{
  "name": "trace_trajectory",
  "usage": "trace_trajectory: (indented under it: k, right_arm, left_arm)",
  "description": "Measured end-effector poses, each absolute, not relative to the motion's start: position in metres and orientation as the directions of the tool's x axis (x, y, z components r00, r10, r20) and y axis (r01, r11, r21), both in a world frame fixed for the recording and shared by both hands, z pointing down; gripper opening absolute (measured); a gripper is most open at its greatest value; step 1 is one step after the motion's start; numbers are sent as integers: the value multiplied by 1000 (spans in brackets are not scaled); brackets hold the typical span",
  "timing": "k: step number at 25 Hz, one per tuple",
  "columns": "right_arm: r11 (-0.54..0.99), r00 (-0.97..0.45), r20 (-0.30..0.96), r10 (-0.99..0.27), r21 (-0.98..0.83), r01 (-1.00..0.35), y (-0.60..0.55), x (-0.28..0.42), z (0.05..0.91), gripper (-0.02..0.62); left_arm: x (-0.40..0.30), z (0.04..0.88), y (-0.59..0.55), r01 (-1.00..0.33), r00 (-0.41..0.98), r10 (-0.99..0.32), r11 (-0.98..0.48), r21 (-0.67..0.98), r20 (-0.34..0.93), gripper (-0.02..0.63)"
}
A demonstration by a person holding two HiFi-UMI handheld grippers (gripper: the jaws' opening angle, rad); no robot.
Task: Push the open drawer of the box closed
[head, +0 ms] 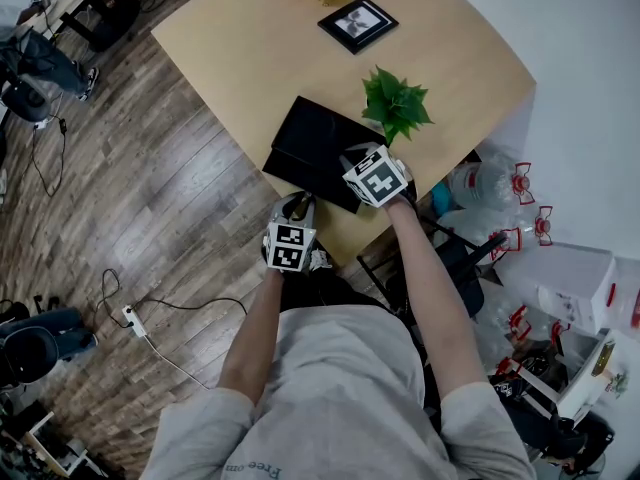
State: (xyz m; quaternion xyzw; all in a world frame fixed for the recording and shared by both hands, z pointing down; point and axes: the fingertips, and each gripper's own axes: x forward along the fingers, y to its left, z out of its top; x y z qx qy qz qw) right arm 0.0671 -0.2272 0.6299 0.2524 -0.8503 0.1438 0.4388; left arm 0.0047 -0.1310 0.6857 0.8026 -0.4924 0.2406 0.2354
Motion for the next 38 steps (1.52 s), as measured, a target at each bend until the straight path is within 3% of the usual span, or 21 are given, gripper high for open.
trace_trajectory:
  k: [38]
  right_arm:
    - [832, -484, 820, -306, -18, -555, -228, 66, 631, 0]
  left_arm:
    - [-4, 687, -111, -907, 393, -686, -401, 132, 612, 124]
